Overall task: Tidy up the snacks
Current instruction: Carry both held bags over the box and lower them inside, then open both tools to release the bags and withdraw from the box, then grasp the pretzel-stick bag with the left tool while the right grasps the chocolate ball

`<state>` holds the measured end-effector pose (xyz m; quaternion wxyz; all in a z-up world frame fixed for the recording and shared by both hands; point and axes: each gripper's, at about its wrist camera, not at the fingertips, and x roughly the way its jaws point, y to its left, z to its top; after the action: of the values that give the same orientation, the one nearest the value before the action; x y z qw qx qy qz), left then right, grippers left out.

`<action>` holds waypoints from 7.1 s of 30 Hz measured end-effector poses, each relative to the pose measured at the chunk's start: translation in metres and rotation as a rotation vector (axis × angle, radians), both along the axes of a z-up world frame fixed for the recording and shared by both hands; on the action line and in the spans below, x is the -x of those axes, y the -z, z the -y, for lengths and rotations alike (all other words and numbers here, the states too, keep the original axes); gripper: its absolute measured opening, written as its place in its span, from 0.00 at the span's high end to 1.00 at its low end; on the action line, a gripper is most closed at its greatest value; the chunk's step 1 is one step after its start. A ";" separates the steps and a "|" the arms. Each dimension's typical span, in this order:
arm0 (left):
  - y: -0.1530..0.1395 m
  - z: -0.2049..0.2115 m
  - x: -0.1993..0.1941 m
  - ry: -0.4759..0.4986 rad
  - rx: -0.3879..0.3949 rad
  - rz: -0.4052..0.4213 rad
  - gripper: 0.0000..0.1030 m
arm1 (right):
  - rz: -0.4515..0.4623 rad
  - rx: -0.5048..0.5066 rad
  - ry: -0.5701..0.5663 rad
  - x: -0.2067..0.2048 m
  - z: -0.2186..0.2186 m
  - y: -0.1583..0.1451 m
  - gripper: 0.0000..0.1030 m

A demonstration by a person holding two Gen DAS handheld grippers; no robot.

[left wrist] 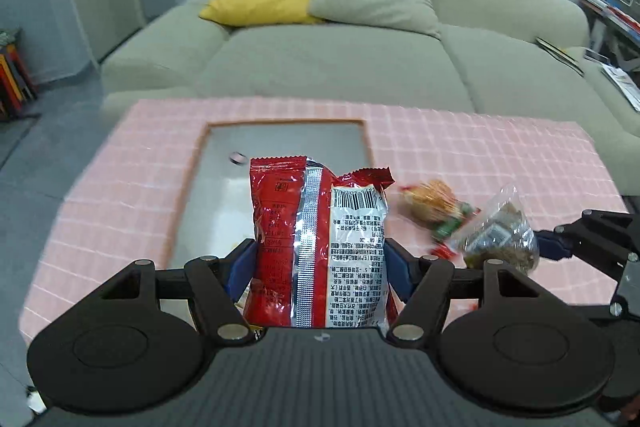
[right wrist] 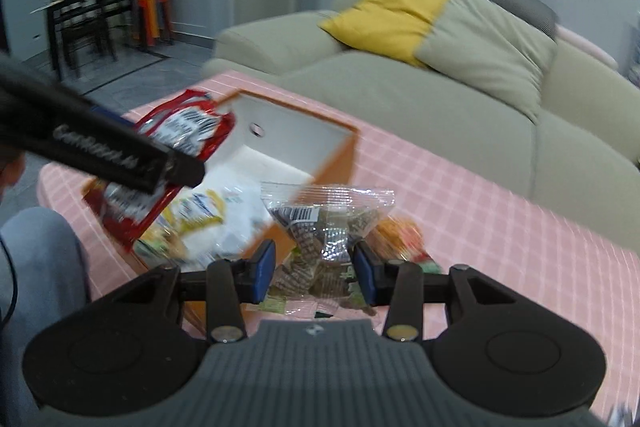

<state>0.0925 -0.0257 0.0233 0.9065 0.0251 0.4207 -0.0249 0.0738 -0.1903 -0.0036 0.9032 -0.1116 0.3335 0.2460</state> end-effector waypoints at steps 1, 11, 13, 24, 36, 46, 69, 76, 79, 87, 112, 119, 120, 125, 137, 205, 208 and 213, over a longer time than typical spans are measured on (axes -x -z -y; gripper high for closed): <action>-0.001 -0.006 -0.003 -0.006 -0.014 -0.002 0.25 | 0.003 0.001 -0.019 -0.003 -0.008 0.000 0.61; 0.020 -0.042 -0.034 -0.008 -0.128 -0.070 0.25 | 0.074 0.182 -0.199 -0.020 -0.084 0.011 0.61; 0.029 -0.047 -0.039 0.015 -0.136 -0.096 0.25 | 0.074 0.215 -0.234 -0.021 -0.094 0.017 0.61; 0.071 -0.060 -0.067 0.072 -0.160 -0.209 0.25 | 0.066 0.408 -0.349 -0.066 -0.135 0.060 0.61; 0.097 -0.058 -0.098 0.100 -0.131 -0.257 0.25 | 0.015 0.480 -0.364 -0.103 -0.148 0.098 0.61; 0.116 -0.055 -0.102 0.109 -0.138 -0.315 0.25 | -0.013 0.504 -0.384 -0.122 -0.150 0.111 0.64; 0.078 -0.061 -0.085 0.075 -0.036 -0.254 0.14 | 0.036 0.449 -0.310 -0.102 -0.131 0.071 0.23; 0.054 -0.056 -0.068 0.064 -0.035 -0.180 0.14 | 0.012 0.330 -0.245 -0.092 -0.112 0.047 0.22; 0.043 -0.050 -0.057 0.053 -0.020 -0.141 0.14 | 0.004 0.268 -0.208 -0.086 -0.100 0.037 0.22; 0.020 -0.028 -0.027 0.056 0.010 -0.055 0.14 | 0.026 0.148 -0.101 -0.059 -0.066 0.014 0.20; 0.035 0.065 0.026 0.172 0.140 0.007 0.16 | 0.026 0.066 0.148 0.016 0.048 0.046 0.17; 0.048 0.103 0.020 0.289 0.087 -0.016 0.20 | -0.042 0.078 0.190 0.015 0.076 0.074 0.17; 0.051 0.107 0.018 0.305 0.079 -0.022 0.20 | -0.047 0.076 0.195 0.014 0.080 0.077 0.17; 0.061 0.119 0.005 0.337 0.046 -0.070 0.21 | -0.078 0.063 0.215 0.001 0.093 0.091 0.20; 0.071 0.135 -0.057 0.408 -0.050 -0.133 0.22 | -0.120 0.059 0.195 -0.051 0.099 0.112 0.24; 0.067 0.125 -0.095 0.312 0.093 -0.196 0.57 | -0.318 0.064 0.161 -0.043 0.071 0.142 0.31; 0.063 0.124 -0.081 0.310 0.101 -0.184 0.57 | -0.323 0.092 0.152 -0.042 0.068 0.149 0.35; 0.058 0.113 -0.065 0.289 0.128 -0.175 0.57 | -0.353 0.103 0.145 -0.042 0.067 0.159 0.50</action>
<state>0.1579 -0.1389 -0.0347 0.8532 0.0253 0.4876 -0.1836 0.1157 -0.2572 -0.1628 0.8392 -0.0883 0.5059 0.1787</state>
